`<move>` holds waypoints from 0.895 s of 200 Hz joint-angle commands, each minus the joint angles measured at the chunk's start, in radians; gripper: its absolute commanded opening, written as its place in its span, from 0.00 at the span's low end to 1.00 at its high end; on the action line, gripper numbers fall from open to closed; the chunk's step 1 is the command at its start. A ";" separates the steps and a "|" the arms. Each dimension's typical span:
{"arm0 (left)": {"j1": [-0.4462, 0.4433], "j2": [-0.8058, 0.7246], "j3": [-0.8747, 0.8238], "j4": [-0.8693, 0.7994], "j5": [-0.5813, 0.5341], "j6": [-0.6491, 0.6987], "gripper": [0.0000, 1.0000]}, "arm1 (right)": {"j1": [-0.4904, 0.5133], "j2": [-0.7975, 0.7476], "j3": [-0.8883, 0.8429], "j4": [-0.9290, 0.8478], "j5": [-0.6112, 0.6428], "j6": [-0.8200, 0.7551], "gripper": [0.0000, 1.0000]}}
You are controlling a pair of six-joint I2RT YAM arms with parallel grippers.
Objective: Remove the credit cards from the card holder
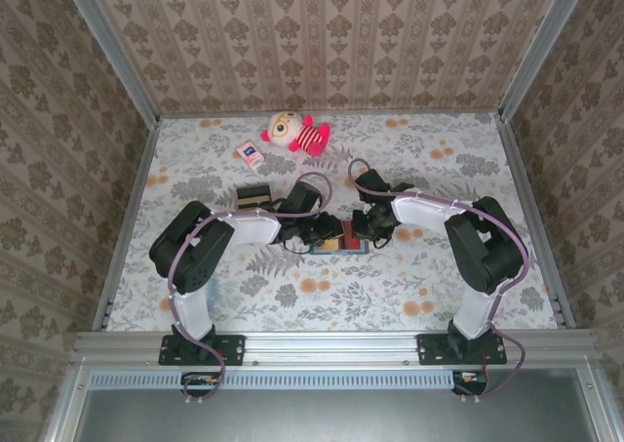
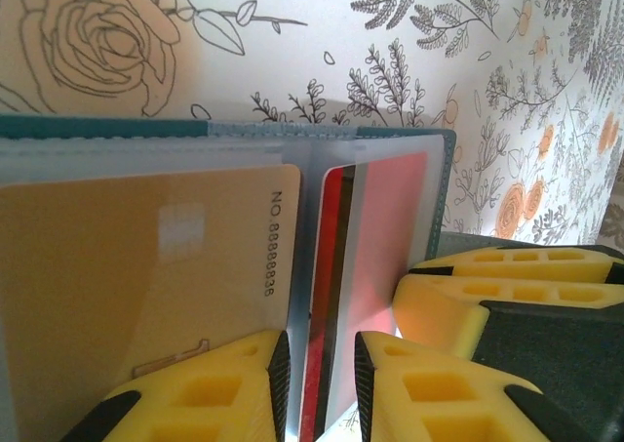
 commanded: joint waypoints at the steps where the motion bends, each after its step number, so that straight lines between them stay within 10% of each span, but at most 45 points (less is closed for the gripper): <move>1: -0.004 0.017 0.027 0.004 0.036 -0.012 0.27 | -0.006 0.022 -0.024 0.003 -0.017 0.009 0.19; 179: 0.016 -0.020 0.029 -0.007 0.076 0.077 0.14 | -0.017 0.029 -0.026 0.018 -0.063 -0.001 0.18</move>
